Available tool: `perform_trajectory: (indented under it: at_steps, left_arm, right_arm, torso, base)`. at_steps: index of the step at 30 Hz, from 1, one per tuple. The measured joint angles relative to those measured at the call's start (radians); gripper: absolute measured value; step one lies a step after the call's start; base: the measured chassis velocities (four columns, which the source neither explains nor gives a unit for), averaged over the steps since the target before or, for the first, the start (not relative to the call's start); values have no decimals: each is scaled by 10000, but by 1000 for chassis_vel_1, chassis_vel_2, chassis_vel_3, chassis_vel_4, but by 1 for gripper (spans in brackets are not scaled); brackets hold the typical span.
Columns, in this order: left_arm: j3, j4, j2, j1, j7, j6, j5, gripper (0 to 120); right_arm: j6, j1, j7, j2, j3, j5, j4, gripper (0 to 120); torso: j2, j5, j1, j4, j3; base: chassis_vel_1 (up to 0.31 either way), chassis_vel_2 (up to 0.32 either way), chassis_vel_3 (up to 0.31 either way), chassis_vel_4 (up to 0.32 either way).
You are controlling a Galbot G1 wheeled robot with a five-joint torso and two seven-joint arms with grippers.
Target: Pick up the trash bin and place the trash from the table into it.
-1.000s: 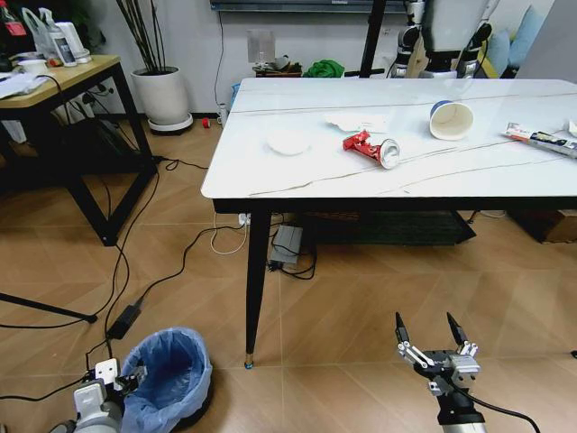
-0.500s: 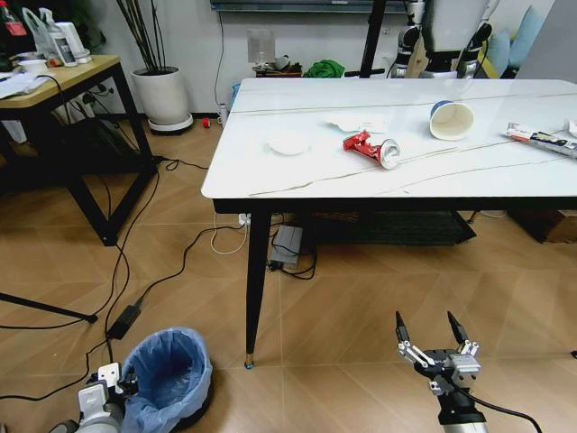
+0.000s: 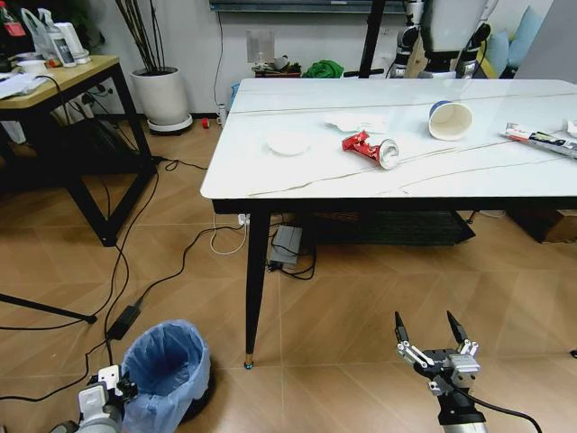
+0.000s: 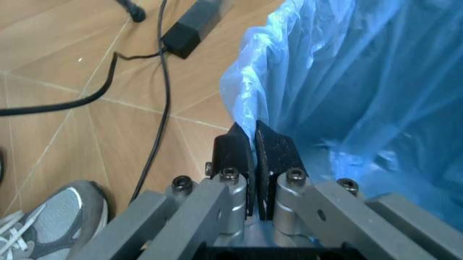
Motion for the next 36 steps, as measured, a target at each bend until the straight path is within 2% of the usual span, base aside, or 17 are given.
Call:
perform_trajectory:
  at_steps: [2,8,9,12,13,15,21,29,36]
  left_arm:
    - [0,-233,72,133,43,0,-13,0]
    - [-62,-1765,360,904,151,98,-282,0]
    - [-62,-1765,360,904,151,98,-282,0]
    - [-122,-2669,446,1285,212,199,-451,0]
    - [-122,-2669,446,1285,212,199,-451,0]
    - [-168,-3212,465,1434,226,274,-564,0]
    - [-118,-4383,458,1725,365,407,-715,0]
    - [-14,-5304,590,1953,788,314,-700,0]
    - [85,-5693,762,1952,1338,20,-820,0]
  right_arm:
    - [-24,-2,1,0,21,-1,16,100]
    - [-176,-15,33,0,200,23,123,100]
    - [-176,-15,33,0,200,23,123,100]
    - [-208,-35,67,0,343,45,152,100]
    - [-208,-35,67,0,343,45,152,100]
    - [-204,-69,82,0,426,50,152,100]
    - [-184,-186,87,0,523,49,261,100]
    - [-171,-319,81,0,592,3,413,100]
    - [-167,-460,77,0,607,-118,590,100]
  torso:
    - [0,0,0,0,0]
    - [0,2,0,1,0]
    - [0,2,0,1,0]
    - [1,-2,0,-1,0]
    - [1,-2,0,-1,0]
    - [2,9,0,-1,0]
    - [3,2,0,-1,0]
    - [3,4,0,0,0]
    - [3,3,0,0,1]
  base:
    - [0,0,0,0]
    - [0,0,0,0]
    - [0,0,0,0]
    - [0,0,0,0]
    - [0,0,0,0]
    - [0,0,0,0]
    - [0,0,0,0]
    - [0,0,0,0]
    - [0,0,0,0]
